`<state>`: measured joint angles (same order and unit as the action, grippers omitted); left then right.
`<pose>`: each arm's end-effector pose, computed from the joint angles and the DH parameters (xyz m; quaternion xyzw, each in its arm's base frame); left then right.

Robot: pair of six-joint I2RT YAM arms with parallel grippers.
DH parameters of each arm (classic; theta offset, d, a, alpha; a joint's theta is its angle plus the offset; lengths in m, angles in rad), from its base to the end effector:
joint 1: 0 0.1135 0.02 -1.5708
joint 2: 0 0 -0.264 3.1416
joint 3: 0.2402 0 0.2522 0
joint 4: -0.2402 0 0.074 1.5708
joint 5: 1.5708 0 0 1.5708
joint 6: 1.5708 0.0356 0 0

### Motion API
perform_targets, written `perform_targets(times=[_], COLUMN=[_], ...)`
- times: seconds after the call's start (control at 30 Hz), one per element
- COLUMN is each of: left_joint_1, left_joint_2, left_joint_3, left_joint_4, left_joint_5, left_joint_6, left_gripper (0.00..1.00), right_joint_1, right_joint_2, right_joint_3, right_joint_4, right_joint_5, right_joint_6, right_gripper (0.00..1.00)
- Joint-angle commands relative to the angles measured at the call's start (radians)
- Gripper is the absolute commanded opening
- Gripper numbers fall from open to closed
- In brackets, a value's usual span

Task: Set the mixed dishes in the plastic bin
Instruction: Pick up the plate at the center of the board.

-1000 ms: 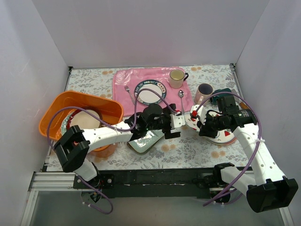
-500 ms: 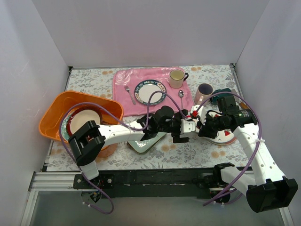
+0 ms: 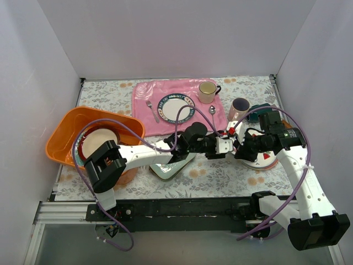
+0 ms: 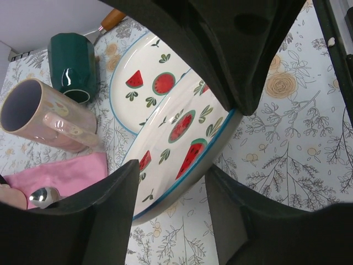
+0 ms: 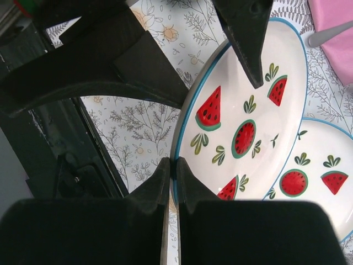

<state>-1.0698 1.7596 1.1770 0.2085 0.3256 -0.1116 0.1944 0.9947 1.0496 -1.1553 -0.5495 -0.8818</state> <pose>0.1857 -0.3628 0.2488 0.4569 0.6815 -0.4208 0.3871 0.1581 0.0501 0.3152 -0.5340 0.7713 0.1728 0.3001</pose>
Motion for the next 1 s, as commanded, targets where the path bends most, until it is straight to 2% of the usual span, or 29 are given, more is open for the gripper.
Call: perform_targets(times=[0.0, 0.1, 0.2, 0.23, 0.53, 0.57, 0.6, 0.63, 0.97], left_joint_1=[-0.042, -0.044, -0.045, -0.047, -0.045, -0.045, -0.047, -0.048, -0.055], left_joint_2=[0.005, -0.017, -0.046, -0.052, -0.109, -0.117, -0.118, -0.121, -0.196], left_joint_3=[0.035, 0.016, -0.017, -0.03, -0.059, -0.059, -0.057, -0.057, -0.034], left_joint_4=[-0.026, -0.012, 0.02, 0.029, 0.032, 0.031, 0.029, 0.028, -0.006], left_joint_5=[-0.068, -0.089, -0.112, -0.117, -0.146, -0.146, -0.148, -0.154, -0.169], left_joint_6=[0.01, 0.007, 0.0, -0.003, -0.007, -0.005, -0.005, -0.005, -0.025], left_gripper=[0.46, 0.45, 0.39, 0.33, 0.17, 0.13, 0.03, 0.0, 0.0], right_joint_1=[0.023, 0.016, 0.01, 0.008, -0.012, -0.012, -0.013, -0.015, -0.021], right_joint_2=[-0.018, -0.013, -0.008, -0.007, 0.018, 0.018, 0.021, 0.021, 0.033], right_joint_3=[0.082, 0.095, 0.11, 0.115, 0.165, 0.167, 0.17, 0.171, 0.184], right_joint_4=[0.028, 0.026, 0.022, 0.02, 0.003, 0.003, 0.002, 0.0, 0.037], right_joint_5=[-0.107, -0.115, -0.127, -0.13, -0.164, -0.165, -0.168, -0.17, -0.135], right_joint_6=[-0.028, -0.025, -0.025, -0.023, -0.014, -0.016, -0.014, -0.014, 0.052], right_gripper=[0.01, 0.01, 0.01, 0.01, 0.01, 0.01, 0.01, 0.01, 0.01])
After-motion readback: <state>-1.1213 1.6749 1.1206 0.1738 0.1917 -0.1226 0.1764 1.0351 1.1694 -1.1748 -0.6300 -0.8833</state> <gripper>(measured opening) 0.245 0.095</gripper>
